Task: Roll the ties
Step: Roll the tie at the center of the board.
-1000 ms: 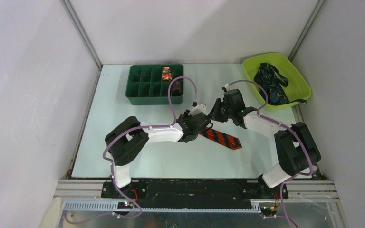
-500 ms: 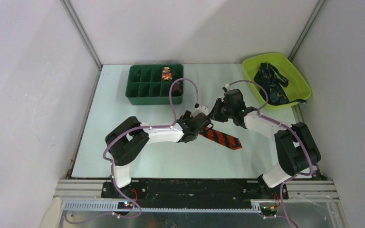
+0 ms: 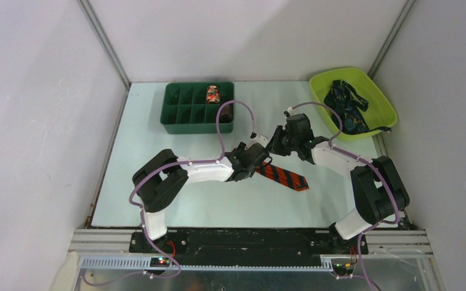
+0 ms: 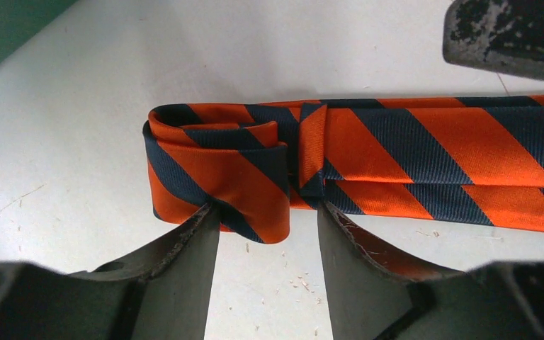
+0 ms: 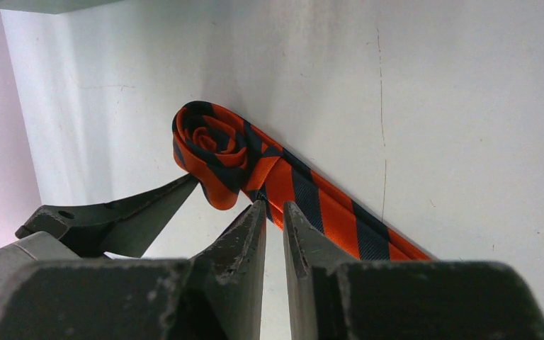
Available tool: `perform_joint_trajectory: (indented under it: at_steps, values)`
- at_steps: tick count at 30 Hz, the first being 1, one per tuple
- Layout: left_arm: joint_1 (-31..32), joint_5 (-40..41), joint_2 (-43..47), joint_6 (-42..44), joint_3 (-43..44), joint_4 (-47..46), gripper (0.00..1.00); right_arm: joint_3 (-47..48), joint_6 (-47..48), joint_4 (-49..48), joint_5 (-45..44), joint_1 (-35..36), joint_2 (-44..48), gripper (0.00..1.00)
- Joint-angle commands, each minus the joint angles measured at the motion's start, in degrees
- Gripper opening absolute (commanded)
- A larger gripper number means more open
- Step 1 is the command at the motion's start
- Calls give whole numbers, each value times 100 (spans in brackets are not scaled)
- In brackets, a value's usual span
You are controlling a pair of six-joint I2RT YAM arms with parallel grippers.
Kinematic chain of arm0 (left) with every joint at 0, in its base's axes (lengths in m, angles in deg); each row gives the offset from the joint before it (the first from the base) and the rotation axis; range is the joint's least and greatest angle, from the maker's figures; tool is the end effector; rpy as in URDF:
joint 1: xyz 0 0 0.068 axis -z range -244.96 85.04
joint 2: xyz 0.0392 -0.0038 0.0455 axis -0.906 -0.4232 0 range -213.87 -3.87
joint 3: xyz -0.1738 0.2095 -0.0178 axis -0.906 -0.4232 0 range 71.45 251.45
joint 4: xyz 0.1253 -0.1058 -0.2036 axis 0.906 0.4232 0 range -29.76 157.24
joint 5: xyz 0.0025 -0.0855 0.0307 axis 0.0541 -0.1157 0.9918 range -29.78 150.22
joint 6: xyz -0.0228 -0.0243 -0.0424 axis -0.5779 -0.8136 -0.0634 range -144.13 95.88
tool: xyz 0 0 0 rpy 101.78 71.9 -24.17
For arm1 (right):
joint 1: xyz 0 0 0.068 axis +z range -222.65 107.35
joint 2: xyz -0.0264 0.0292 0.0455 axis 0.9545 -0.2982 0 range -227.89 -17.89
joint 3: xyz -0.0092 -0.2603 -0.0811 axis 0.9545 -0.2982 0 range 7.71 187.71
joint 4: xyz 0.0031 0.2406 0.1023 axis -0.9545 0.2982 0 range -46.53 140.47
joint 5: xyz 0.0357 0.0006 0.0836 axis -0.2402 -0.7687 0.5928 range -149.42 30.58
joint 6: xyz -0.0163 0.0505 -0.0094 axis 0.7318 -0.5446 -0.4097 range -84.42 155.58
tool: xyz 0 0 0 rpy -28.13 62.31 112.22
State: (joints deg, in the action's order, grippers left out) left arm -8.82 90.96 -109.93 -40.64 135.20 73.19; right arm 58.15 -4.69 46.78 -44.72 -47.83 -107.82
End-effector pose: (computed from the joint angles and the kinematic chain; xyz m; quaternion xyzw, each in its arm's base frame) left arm 0.2236 -0.3007 0.1607 0.2374 0.8926 0.0333 0.3818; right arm 0.2925 0.1452 0.1943 0.0714 0.9075 0.3124 0.2717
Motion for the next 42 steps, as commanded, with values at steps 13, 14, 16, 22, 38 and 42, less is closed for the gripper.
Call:
perform_joint_trajectory:
  at_steps: [13,14,16,22,38,42]
  values:
    - [-47,-81,427,-124,315,-83,62,19,287,-234,-28,-203,216,25]
    - [-56,-79,459,-124,305,-71,62,19,311,-234,-22,-236,229,28]
    - [-72,-66,625,-120,282,-72,63,19,384,-240,-27,-285,257,31]
    - [-148,-87,986,-115,206,-102,65,93,612,-181,-45,-389,275,39]
    - [-1713,-1130,3001,-1070,-1132,-545,67,1583,2694,741,128,238,-491,80]
    - [-2385,-1196,3640,-1581,-1613,-496,68,2185,3466,1109,-78,767,-889,88]
